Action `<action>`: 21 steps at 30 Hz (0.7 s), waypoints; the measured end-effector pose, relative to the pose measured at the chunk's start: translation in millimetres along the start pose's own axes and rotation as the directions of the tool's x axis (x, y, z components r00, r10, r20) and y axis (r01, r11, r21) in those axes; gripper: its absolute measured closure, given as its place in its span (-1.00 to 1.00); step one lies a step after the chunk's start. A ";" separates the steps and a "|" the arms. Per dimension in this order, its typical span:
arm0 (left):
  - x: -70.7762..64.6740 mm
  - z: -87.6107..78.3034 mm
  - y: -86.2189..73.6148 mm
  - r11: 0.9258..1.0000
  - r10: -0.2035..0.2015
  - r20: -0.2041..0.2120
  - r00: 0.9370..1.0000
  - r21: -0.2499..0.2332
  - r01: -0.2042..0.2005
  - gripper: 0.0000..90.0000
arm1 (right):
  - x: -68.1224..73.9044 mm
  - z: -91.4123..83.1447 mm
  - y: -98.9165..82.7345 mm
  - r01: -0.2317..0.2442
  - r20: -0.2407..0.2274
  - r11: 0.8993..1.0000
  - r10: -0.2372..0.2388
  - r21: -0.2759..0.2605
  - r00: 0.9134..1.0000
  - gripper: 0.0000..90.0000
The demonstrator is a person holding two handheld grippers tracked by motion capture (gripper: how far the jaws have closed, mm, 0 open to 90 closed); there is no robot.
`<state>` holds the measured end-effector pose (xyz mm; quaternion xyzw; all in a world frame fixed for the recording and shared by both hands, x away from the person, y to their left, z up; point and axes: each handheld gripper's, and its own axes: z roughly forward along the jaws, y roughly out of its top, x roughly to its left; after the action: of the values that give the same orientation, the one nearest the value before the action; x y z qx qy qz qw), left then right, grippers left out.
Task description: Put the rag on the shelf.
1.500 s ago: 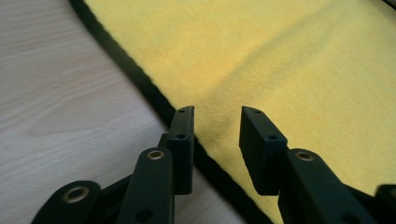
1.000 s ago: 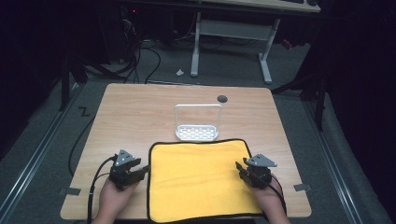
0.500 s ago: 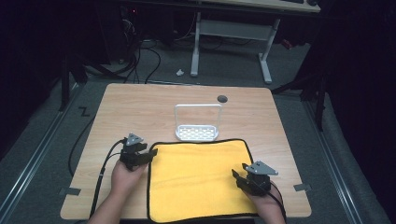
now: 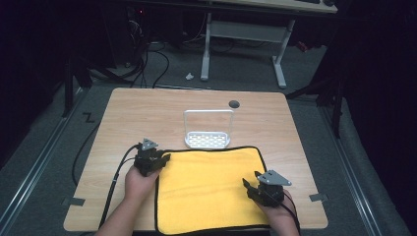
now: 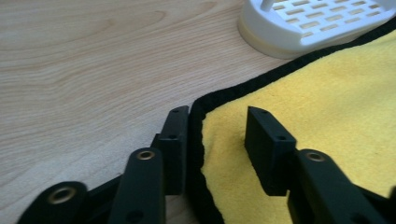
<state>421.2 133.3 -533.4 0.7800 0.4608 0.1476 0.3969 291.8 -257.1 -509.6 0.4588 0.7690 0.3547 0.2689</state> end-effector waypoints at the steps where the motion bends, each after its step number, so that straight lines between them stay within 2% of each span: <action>1: 0.3 0.1 -0.3 1.000 0.000 0.002 1.000 -0.002 0.000 0.42 | 1.0 0.3 1.2 -0.001 -0.001 1.000 0.001 -0.001 1.000 0.03; 3: 0.2 -0.4 -0.7 1.000 0.003 0.006 1.000 0.001 -0.003 0.49 | 4.4 1.2 4.0 0.014 -0.005 1.000 -0.014 -0.013 1.000 0.04; 5: -2.7 -0.6 -1.6 1.000 0.022 -0.002 1.000 0.001 -0.022 0.59 | 8.8 2.3 5.3 0.018 -0.017 1.000 -0.018 -0.012 1.000 0.06; 7: -4.0 -1.0 -3.2 1.000 0.028 -0.007 1.000 -0.004 -0.029 0.76 | 13.2 4.0 5.5 0.030 -0.033 1.000 -0.030 -0.009 0.999 0.06; 10: 1.0 -1.0 -2.9 1.000 -0.015 0.011 1.000 -0.007 0.016 0.86 | 21.9 5.0 7.9 0.055 -0.053 0.998 -0.055 -0.012 0.997 0.05; 13: 7.3 -2.3 -3.6 0.997 -0.066 0.041 0.997 -0.022 0.067 0.90 | 32.4 6.3 11.9 0.062 -0.080 0.998 -0.063 -0.017 0.995 0.03; 15: 8.5 -3.4 -4.4 0.996 -0.081 0.050 0.995 -0.028 0.083 0.90 | 43.9 8.4 15.1 0.074 -0.111 0.997 -0.075 -0.017 0.991 0.01; 19: 9.2 -4.7 -5.4 0.996 -0.085 0.058 0.995 -0.038 0.087 0.91 | 68.8 13.3 20.0 0.117 -0.144 0.993 -0.118 -0.020 0.982 -0.02; 21: 10.9 -5.7 -6.0 0.994 -0.100 0.066 0.993 -0.046 0.104 0.90 | 85.3 18.3 22.9 0.160 -0.165 0.987 -0.160 -0.013 0.973 -0.02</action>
<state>420.0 146.7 -535.7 0.7497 0.4834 0.1133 0.4375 280.1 -167.7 -510.0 0.3643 0.8232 0.3685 0.2320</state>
